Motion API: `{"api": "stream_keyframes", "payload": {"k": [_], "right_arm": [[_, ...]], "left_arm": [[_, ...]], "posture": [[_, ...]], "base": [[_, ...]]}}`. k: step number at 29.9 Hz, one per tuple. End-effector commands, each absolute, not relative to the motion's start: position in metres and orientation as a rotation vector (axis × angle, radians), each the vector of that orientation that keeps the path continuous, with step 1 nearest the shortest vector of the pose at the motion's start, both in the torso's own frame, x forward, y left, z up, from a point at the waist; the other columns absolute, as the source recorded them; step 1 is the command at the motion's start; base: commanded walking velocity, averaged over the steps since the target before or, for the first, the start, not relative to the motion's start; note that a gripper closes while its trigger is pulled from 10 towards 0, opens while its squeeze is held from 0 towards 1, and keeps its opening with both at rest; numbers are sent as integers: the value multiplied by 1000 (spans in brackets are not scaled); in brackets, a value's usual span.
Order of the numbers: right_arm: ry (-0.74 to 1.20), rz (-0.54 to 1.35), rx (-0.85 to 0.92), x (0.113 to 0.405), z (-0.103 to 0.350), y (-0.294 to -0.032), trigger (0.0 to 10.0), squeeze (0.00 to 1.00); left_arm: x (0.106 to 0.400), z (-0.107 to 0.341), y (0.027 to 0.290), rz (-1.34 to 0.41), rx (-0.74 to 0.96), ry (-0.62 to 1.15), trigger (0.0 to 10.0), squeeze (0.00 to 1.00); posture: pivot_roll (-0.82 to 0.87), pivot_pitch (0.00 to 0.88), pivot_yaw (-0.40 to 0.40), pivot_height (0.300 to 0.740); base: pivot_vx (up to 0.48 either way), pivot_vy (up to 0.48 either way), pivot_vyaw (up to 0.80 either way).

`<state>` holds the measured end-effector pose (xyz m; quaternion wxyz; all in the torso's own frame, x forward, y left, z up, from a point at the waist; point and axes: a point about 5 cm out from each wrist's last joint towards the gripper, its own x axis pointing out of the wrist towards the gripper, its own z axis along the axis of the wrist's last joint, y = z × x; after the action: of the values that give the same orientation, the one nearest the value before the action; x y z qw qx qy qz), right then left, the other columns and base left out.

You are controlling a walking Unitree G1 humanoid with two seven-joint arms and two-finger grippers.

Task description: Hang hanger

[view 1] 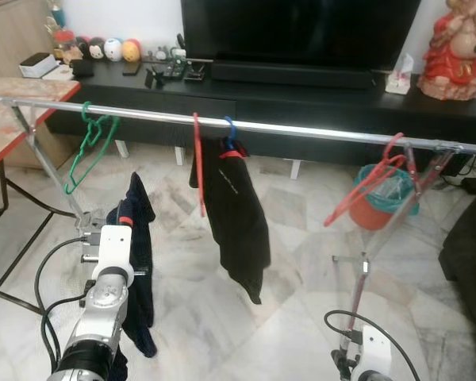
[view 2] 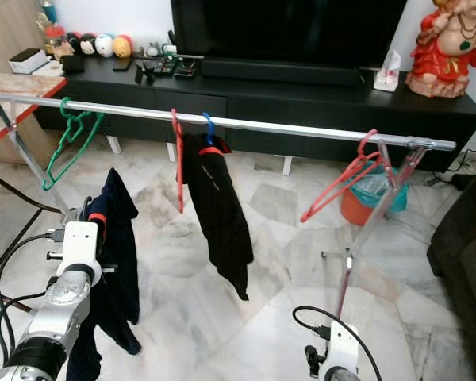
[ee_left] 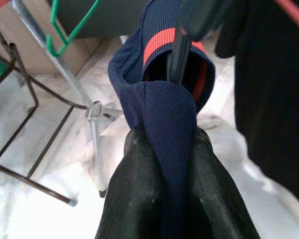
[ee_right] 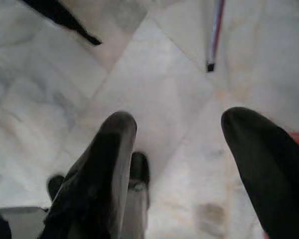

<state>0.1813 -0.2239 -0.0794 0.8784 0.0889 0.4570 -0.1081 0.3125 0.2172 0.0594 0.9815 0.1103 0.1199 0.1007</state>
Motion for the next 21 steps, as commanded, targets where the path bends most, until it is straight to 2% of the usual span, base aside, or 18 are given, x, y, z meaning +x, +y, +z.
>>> {"api": "stream_keyframes", "payload": {"k": [1,16,21], "right_arm": [[952,-212,191,184,-79,-220,10000,0],[957,-192,189,183,-79,-219,10000,0],[955,-174,179,184,-79,-218,10000,0]], "left_arm": [[315,67,223,228,229,208,10000,0],[321,78,227,214,201,135,10000,0],[322,81,226,210,201,121,10000,0]], "posture": [[54,0,-20,740],[55,0,-19,740],[54,0,-17,740]], "base": [[0,-360,0],[0,-24,0],[365,0,0]]}}
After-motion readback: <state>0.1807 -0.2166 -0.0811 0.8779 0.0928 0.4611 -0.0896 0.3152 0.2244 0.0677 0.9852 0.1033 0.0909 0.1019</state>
